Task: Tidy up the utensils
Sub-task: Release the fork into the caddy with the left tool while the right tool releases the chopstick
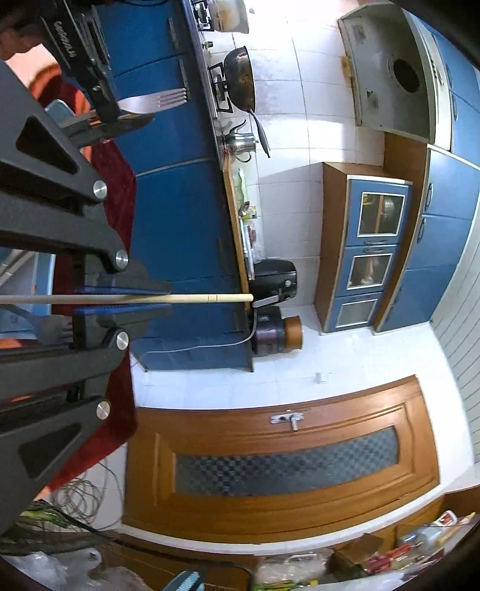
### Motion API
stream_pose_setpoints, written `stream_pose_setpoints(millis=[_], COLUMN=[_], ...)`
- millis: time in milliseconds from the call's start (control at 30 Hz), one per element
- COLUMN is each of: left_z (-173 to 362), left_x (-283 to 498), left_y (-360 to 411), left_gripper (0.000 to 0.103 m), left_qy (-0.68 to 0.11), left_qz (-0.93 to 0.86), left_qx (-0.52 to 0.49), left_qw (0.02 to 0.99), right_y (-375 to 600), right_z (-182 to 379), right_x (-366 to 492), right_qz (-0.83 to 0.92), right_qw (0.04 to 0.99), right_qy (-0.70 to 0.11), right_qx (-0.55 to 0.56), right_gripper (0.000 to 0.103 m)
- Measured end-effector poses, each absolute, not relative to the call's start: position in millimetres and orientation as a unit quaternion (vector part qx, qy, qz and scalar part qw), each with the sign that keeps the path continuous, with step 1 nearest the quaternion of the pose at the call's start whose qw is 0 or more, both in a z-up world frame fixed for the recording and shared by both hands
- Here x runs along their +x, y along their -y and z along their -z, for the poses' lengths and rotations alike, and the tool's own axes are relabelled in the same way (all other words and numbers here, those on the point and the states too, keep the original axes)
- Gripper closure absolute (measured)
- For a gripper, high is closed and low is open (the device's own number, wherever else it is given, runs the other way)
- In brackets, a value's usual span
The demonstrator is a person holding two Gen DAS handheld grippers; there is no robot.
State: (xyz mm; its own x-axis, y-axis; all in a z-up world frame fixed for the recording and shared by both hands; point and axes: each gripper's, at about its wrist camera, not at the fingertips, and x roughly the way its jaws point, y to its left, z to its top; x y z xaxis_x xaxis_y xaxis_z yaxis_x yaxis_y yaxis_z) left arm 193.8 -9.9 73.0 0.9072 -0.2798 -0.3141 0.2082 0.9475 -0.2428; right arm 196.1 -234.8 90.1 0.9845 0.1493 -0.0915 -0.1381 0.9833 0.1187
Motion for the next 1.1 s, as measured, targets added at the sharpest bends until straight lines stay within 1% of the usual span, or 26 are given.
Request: stream_pose_setpoints(millis=[267, 467, 500, 567, 600, 633, 800, 933, 1100], left_z=[-70.5, -69.1, -69.2, -69.7, -70.1, -70.6, -77.1, -83.6, -91.5], left_x=[195.9, 196.4, 196.1, 195.2, 194.0, 192.4, 184.3, 173.9, 155.9], left_y=[11.0, 15.8, 15.9, 15.9, 15.5, 15.2, 16.9, 16.3, 18.3], left_gripper=[0.093, 0.092, 0.09, 0.081, 0.074, 0.07, 0.07, 0.07, 0.07], left_qy=[-0.18, -0.189, -0.192, -0.196, -0.198, -0.199, -0.202, -0.211, -0.218], left_qz=[0.128, 0.127, 0.129, 0.13, 0.128, 0.128, 0.135, 0.133, 0.125], left_qx=[-0.102, -0.092, -0.093, -0.096, -0.098, -0.1, -0.097, -0.096, -0.069], left_qw=[0.97, 0.969, 0.968, 0.967, 0.967, 0.966, 0.965, 0.964, 0.965], right_y=[226.3, 222.5, 222.8, 224.1, 225.3, 226.6, 232.1, 238.0, 241.8], right_z=[-81.8, -77.7, -76.6, -75.6, -76.2, -76.5, -84.1, -88.1, -93.6], right_x=[201.6, 194.9, 194.4, 193.4, 191.8, 189.3, 173.6, 158.2, 137.0], right_qz=[-0.079, -0.088, -0.09, -0.093, -0.096, -0.097, -0.099, -0.101, -0.094], right_qw=[0.995, 0.994, 0.993, 0.992, 0.991, 0.991, 0.991, 0.989, 0.987], right_qy=[-0.046, -0.06, -0.066, -0.074, -0.077, -0.078, -0.075, -0.085, -0.104], right_qx=[0.049, 0.039, 0.041, 0.046, 0.051, 0.054, 0.057, 0.067, 0.072], right_gripper=[0.096, 0.095, 0.095, 0.089, 0.084, 0.082, 0.081, 0.076, 0.075])
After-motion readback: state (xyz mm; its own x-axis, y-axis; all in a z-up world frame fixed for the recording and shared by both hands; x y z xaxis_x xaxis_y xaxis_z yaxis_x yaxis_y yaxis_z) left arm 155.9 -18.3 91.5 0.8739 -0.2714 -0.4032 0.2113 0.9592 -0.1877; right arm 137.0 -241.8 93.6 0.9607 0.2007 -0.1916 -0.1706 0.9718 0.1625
